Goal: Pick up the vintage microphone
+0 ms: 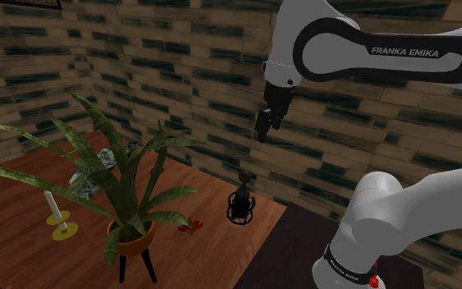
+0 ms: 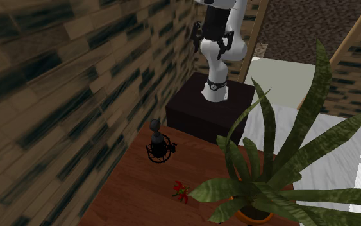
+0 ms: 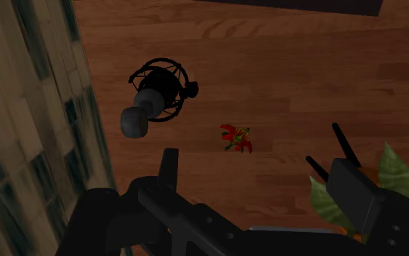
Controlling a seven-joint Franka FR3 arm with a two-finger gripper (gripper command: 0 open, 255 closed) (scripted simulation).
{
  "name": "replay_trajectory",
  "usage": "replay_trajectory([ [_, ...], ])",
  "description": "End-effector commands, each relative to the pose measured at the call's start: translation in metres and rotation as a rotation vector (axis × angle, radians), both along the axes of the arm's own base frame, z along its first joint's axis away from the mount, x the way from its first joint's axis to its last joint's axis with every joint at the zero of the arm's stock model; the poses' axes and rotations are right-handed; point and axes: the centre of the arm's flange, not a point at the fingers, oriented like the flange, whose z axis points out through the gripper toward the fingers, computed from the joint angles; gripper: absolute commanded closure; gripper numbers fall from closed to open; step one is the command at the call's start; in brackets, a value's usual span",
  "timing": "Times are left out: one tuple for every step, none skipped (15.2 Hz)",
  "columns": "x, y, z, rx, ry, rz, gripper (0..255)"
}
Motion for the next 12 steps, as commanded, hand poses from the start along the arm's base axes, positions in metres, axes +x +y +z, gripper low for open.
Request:
replay_trajectory([
  [0.0, 0.0, 0.0, 0.0, 0.0, 0.0, 0],
  [0.006, -0.007, -0.01, 0.0, 0.008, 0.01, 0],
  [0.013, -0.014, -0.02, -0.001, 0.015, 0.019, 0],
  [0.019, -0.021, -0.029, -0.001, 0.023, 0.029, 0],
  [0.026, -0.028, -0.039, -0.001, 0.03, 0.038, 0],
  [0.032, -0.034, -0.049, -0.001, 0.038, 0.048, 0],
  [0.038, -0.041, -0.059, -0.002, 0.046, 0.057, 0],
  [0.045, -0.048, -0.069, -0.002, 0.053, 0.067, 0],
  [0.051, -0.054, -0.079, -0.002, 0.061, 0.076, 0],
  [0.057, -0.061, -0.09, -0.002, 0.068, 0.086, 0],
  [0.064, -0.067, -0.1, -0.003, 0.076, 0.095, 0],
  [0.07, -0.074, -0.11, -0.003, 0.084, 0.105, 0],
])
